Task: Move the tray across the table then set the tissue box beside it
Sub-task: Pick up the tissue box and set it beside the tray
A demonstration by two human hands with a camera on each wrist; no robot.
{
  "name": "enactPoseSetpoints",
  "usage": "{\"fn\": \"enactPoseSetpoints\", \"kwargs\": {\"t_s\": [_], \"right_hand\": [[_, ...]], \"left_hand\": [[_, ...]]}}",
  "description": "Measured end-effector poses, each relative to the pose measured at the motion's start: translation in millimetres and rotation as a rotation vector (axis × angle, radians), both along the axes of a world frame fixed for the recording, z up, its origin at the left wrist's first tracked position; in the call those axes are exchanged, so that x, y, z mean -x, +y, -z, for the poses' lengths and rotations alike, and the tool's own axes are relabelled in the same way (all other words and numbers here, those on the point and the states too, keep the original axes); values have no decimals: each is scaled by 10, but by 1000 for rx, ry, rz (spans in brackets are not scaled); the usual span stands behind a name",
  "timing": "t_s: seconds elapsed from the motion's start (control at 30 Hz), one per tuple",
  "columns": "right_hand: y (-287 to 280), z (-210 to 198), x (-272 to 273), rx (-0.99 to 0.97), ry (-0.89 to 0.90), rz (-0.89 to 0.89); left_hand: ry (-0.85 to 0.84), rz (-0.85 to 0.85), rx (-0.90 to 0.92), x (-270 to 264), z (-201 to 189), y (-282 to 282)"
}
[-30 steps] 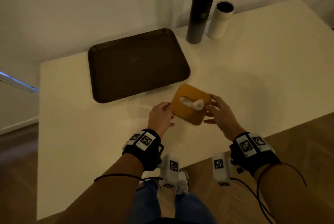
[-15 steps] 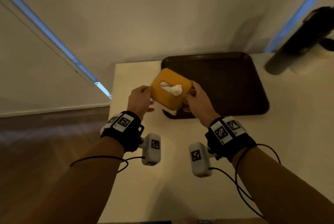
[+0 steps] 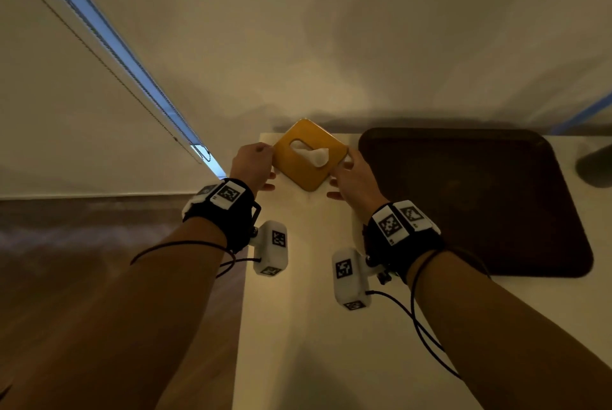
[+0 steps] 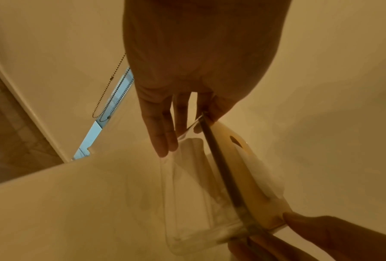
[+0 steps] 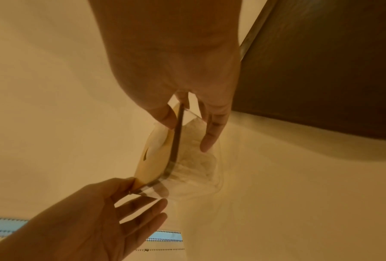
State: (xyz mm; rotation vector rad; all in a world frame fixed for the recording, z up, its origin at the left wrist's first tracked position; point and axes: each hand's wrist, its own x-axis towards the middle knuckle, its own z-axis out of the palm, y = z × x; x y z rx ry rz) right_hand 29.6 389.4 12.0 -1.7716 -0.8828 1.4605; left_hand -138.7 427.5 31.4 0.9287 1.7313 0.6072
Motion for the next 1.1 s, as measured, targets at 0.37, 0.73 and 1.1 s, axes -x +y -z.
{"fn": "enactPoseSetpoints", "kwargs": {"t_s": [0.37,0.73,1.1], "right_hand": [[277,122,207,11,-23,31],[116,194,402,3,49,397],[31,107,489,-1,404,411]], "left_hand": [[-20,-1,31,197,175,304],[178,150,-168,328,151,512],[72,174,-196,480,245,476]]}}
